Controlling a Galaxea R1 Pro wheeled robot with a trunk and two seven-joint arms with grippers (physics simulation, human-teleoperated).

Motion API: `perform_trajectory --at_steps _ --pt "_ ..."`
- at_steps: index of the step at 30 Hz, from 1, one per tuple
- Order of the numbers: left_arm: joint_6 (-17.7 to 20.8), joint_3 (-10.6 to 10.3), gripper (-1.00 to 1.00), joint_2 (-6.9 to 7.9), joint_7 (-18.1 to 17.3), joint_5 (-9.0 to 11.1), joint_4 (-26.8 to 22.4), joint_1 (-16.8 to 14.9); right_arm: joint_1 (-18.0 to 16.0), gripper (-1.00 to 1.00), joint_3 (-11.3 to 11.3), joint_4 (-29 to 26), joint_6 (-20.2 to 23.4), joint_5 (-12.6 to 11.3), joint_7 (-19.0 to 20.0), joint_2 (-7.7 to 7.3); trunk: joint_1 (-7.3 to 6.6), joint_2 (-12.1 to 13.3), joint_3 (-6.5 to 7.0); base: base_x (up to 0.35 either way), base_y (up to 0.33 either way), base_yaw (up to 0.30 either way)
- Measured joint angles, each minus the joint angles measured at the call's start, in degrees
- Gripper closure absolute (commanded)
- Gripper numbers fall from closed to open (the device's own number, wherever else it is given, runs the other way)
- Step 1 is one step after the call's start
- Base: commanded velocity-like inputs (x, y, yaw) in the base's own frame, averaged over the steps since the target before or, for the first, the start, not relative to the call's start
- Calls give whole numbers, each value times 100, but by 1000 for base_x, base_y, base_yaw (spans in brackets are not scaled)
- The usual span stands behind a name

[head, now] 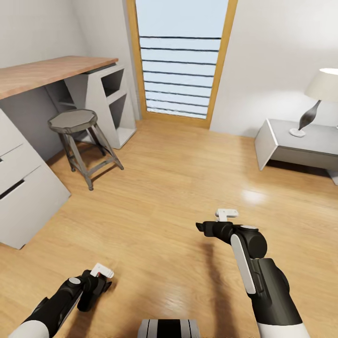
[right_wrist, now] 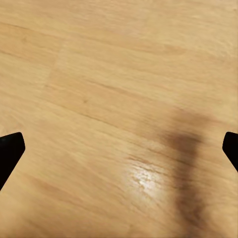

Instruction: Attach the digital camera to the camera tripod in the bedroom.

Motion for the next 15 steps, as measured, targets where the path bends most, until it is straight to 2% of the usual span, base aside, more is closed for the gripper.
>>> perform_trajectory --at_steps 15 --pt "-8 -1 -100 -8 0 -10 0 38 0 -100 0 1 0 -2 0 0 0 0 0 0 0 0"
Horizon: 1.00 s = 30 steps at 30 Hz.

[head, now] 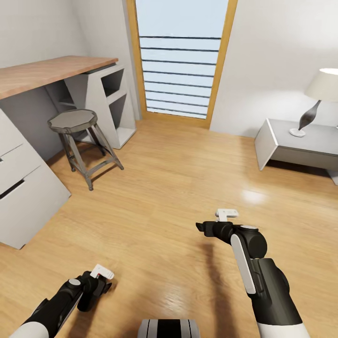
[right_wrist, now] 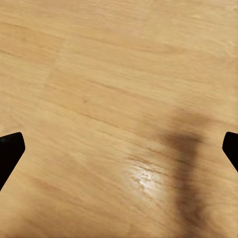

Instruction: Attach the digital camera to the camera tripod in the bedroom.

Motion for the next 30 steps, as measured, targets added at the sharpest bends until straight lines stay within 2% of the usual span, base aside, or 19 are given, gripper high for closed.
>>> perform_trajectory --at_steps 14,24,30 --pt "3 68 -100 56 -2 19 0 13 0 -100 0 -1 0 0 0 0 0 0 0 0 0 0" --pt "-4 351 -100 88 -4 -1 -1 14 0 -100 0 -1 0 0 0 7 0 0 0 0 0 0" --pt "-2 389 -100 112 -4 -9 -1 18 0 -100 0 1 0 1 0 8 16 -8 -132 0 0 0"
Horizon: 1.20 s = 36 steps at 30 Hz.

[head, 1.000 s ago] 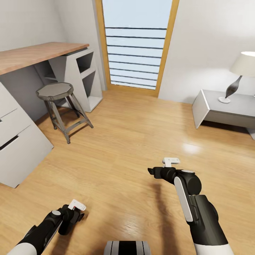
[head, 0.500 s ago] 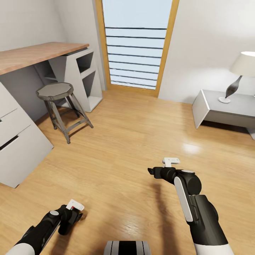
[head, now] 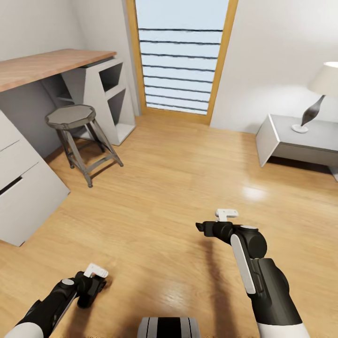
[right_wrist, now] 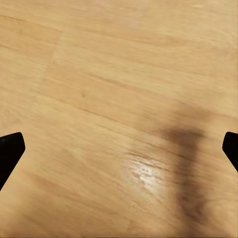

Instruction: Attach the digital camera to the camera tripod in the bedroom.

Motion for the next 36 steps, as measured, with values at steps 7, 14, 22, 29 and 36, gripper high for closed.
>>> perform_trajectory --at_steps 7,14,22,29,36 --pt "-1 9 -100 9 0 -13 2 3 0 -100 0 -2 0 0 0 0 18 -9 -155 0 0 0" --pt "0 9 -100 8 -1 -19 2 4 0 -100 0 0 0 0 0 0 36 -19 -310 0 0 0" --pt "1 9 -100 9 -7 -21 2 4 0 -100 0 -1 0 -1 0 1 51 -27 -444 0 0 0" --pt "-2 14 -100 12 -2 -22 2 4 2 -100 3 0 0 -1 0 1 51 -27 -444 0 0 0" --pt "0 17 -100 18 -1 -22 0 7 3 -100 6 -1 0 -1 0 1 51 -27 -444 0 0 0"
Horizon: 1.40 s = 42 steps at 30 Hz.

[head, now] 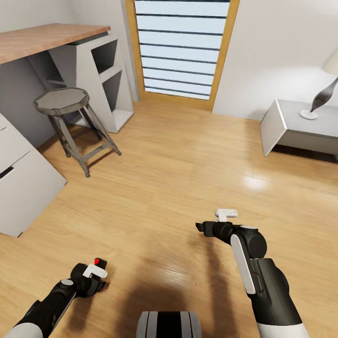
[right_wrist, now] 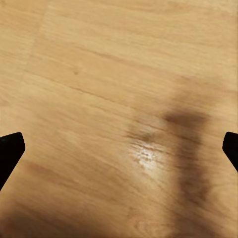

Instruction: Attach the digital camera to the camera tripod in the bedroom.

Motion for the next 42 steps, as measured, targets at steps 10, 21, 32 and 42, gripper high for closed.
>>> perform_trajectory --at_steps 10,21,32,42 --pt "-4 4 -100 19 0 6 0 8 4 -100 3 0 0 0 0 0 0 0 0 0 0 0" --pt "-8 144 -100 118 -1 21 -1 14 5 -100 3 -1 0 0 0 1 0 0 0 0 0 0" --pt "-10 235 -100 187 -4 9 -1 14 5 -100 3 -1 0 0 0 1 0 0 0 0 0 0" --pt "-10 250 -100 278 4 3 -1 18 5 -100 3 0 0 1 0 0 23 -12 -199 0 0 0"
